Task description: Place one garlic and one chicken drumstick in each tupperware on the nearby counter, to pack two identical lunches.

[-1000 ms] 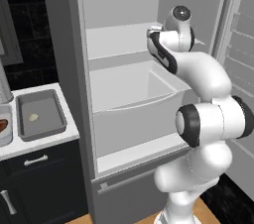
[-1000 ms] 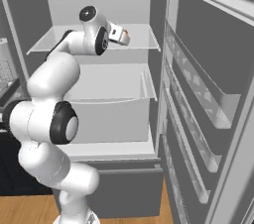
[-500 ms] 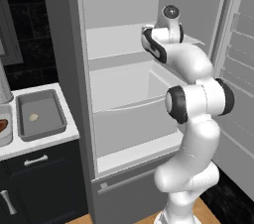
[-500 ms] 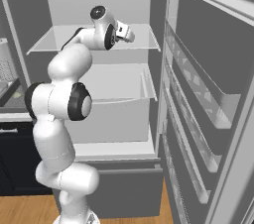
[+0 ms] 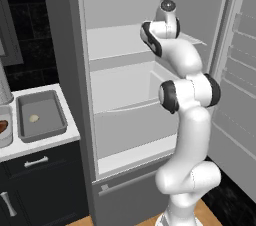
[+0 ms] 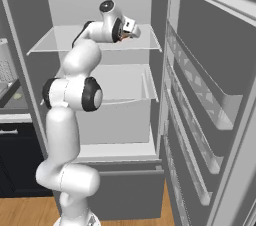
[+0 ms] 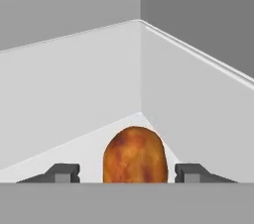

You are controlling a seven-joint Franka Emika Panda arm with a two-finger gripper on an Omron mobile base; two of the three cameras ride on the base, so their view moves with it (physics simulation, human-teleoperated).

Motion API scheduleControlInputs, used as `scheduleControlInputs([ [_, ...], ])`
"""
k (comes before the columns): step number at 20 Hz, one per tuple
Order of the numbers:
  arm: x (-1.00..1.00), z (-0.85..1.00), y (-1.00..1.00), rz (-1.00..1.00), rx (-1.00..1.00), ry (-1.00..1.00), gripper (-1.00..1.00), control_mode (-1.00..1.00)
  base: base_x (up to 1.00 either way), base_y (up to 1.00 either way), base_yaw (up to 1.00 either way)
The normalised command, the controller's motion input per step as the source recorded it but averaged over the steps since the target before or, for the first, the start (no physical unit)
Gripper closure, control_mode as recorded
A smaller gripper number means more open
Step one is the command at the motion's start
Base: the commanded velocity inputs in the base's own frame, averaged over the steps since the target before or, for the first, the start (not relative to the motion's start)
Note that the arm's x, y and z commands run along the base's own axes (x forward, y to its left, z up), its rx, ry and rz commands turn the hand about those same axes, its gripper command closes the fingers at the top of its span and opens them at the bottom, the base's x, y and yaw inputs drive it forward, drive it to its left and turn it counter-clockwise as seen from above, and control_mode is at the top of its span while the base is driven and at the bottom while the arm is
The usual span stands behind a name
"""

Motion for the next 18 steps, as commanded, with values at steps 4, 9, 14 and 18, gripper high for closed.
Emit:
scheduleControlInputs([
  [4,0.33,-0.72,-0.29,0.0,0.0,0.04,1.0,-1.0,0.0,0.0,0.0],
  [9,-0.08,-1.0,0.0,0.02,-0.04,-0.38,1.0,-1.0,0.0,0.0,0.0],
  [14,-0.89,-0.81,0.14,0.0,-0.04,-0.37,1.0,-1.0,0.0,0.0,0.0],
  [18,-1.0,-0.53,0.06,0.0,-0.07,-0.33,1.0,-1.0,0.0,0.0,0.0],
])
